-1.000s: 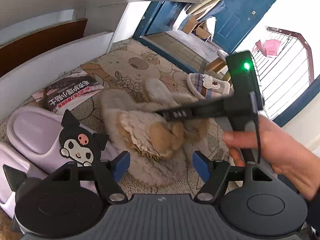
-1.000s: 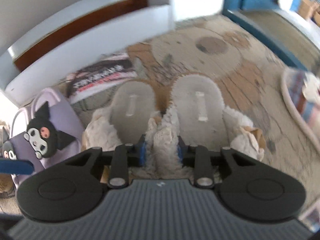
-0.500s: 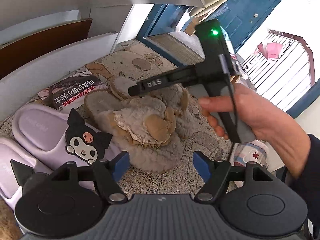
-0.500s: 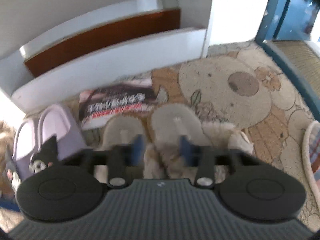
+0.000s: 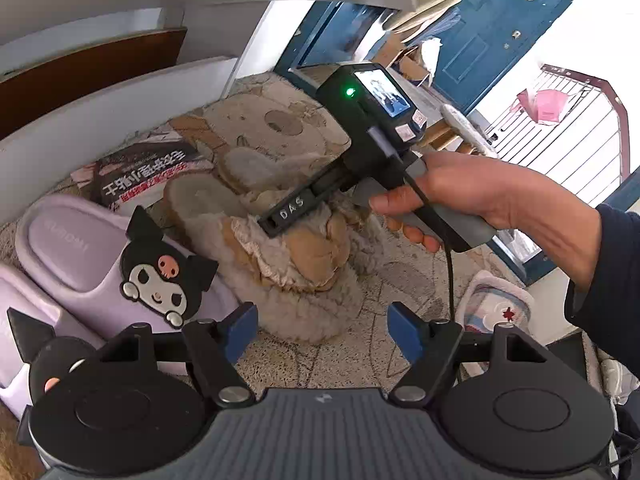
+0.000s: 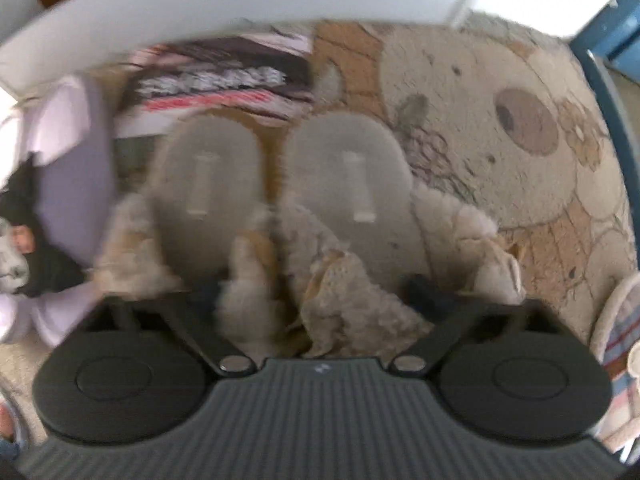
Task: Organize scattered shoes
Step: 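Lower the fluffy slippers beside the lavender slides and open the right tool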
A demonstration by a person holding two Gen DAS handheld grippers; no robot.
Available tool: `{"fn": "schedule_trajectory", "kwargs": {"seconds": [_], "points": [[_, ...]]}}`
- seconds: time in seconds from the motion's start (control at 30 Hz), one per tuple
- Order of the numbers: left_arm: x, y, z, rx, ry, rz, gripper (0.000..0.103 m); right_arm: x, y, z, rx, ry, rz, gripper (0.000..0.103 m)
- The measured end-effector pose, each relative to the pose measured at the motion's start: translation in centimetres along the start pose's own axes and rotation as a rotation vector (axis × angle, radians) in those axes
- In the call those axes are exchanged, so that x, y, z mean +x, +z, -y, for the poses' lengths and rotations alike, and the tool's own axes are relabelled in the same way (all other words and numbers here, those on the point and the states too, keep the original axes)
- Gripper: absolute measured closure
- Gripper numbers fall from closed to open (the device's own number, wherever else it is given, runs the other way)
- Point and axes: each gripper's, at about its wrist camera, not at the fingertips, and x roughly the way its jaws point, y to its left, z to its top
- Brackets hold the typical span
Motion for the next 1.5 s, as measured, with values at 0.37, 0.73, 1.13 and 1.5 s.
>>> {"fn": "schedule_trajectory", "kwargs": {"seconds": [0.37,0.73,1.13,1.5], "points": [[0.4,0.1,0.6,0.007,0.003,-0.006,0.028,-0.4,-0.2,-0.9,0.038,0.006,0.046,0.0],[0.3,0.0,0.4,-0.002,0.003,-0.008,0.027,-2.4,-0.9,-2.1,-0.016,0.027,0.062,0.057],[0.3,0.0,0.2,-0.011,-0.007,-0.004,0.027,-3.3,-1.3,-4.4,-0.098,-0.021,0.115,0.081],[0.7,0.1,0.9,0.0,-0.013,-0.003,0.027,-3.3,1.4,-6.2,-0.096,-0.064,0.284,0.081]]}}
